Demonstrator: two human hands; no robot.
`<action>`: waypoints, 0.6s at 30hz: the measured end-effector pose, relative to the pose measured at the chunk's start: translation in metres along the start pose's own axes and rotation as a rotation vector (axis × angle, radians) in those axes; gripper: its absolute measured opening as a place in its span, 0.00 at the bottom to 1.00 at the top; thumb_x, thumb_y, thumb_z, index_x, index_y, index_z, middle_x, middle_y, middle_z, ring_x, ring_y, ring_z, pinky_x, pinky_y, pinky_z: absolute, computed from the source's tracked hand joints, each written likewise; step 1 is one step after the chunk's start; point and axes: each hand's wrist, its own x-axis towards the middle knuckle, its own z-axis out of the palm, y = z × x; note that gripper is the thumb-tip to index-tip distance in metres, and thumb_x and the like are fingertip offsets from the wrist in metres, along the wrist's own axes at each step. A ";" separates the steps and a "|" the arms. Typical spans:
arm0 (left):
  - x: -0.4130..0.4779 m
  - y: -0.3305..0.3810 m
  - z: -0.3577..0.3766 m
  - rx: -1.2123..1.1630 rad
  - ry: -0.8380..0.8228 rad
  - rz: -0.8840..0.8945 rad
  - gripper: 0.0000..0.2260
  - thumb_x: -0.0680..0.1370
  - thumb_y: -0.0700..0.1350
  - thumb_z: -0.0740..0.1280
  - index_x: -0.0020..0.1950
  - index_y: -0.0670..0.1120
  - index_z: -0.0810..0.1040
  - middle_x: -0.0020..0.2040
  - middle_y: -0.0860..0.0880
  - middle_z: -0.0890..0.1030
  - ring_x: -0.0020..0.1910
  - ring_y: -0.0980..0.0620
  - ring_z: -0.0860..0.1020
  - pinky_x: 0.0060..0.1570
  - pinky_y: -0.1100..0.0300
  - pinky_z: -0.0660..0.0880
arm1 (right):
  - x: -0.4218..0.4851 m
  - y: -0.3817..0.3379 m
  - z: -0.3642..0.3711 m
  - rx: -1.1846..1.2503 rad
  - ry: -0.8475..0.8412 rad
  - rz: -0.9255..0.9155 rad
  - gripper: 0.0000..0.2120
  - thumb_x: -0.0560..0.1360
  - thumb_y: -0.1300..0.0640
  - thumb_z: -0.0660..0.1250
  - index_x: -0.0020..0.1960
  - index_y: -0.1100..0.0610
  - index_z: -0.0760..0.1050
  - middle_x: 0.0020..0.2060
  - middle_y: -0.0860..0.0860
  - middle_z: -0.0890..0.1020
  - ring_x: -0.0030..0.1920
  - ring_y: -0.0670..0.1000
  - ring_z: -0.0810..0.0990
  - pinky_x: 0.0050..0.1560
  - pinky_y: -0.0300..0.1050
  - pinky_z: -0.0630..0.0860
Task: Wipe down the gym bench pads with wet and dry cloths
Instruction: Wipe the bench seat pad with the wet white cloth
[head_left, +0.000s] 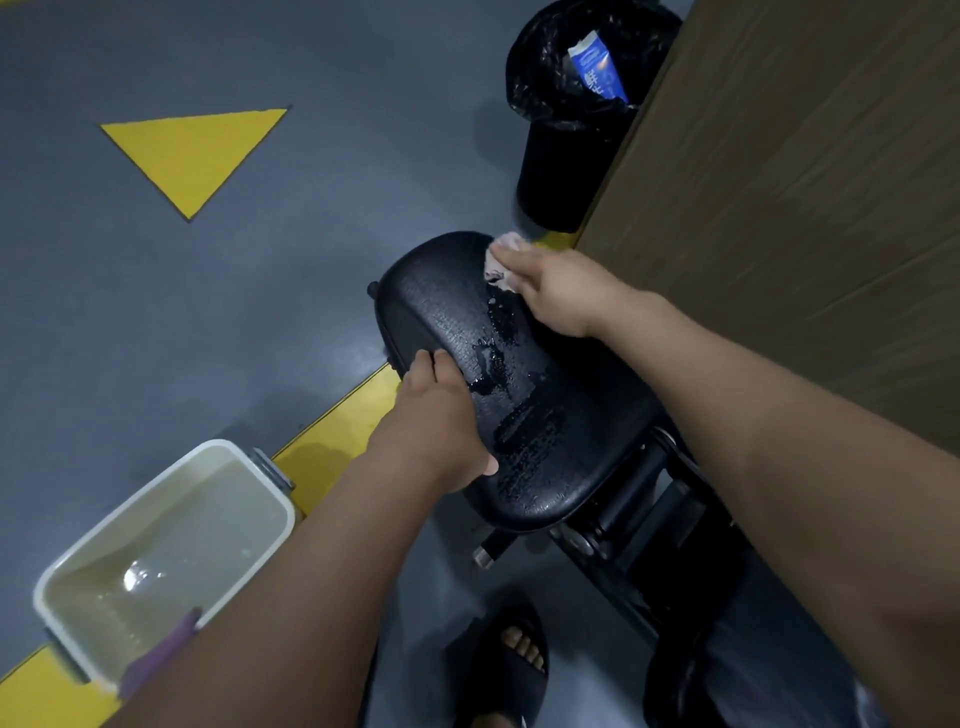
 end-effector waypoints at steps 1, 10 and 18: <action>0.000 0.000 0.000 0.001 -0.005 0.001 0.60 0.69 0.52 0.80 0.81 0.40 0.37 0.82 0.41 0.38 0.82 0.43 0.46 0.78 0.49 0.56 | -0.018 0.004 0.001 -0.018 0.011 -0.018 0.25 0.86 0.54 0.56 0.82 0.51 0.57 0.82 0.54 0.56 0.81 0.56 0.57 0.80 0.47 0.53; -0.002 -0.006 -0.001 -0.001 -0.013 0.020 0.59 0.70 0.55 0.79 0.81 0.41 0.36 0.82 0.43 0.37 0.82 0.43 0.47 0.79 0.49 0.55 | -0.092 0.020 0.006 -0.085 0.083 -0.087 0.25 0.85 0.57 0.58 0.81 0.58 0.60 0.79 0.58 0.58 0.75 0.60 0.64 0.72 0.42 0.63; 0.001 -0.007 0.002 -0.013 0.007 0.036 0.59 0.70 0.55 0.79 0.81 0.41 0.37 0.82 0.42 0.37 0.82 0.44 0.45 0.79 0.51 0.55 | 0.019 -0.036 0.006 0.022 0.061 -0.077 0.31 0.84 0.62 0.55 0.84 0.55 0.45 0.82 0.53 0.56 0.82 0.54 0.52 0.80 0.44 0.49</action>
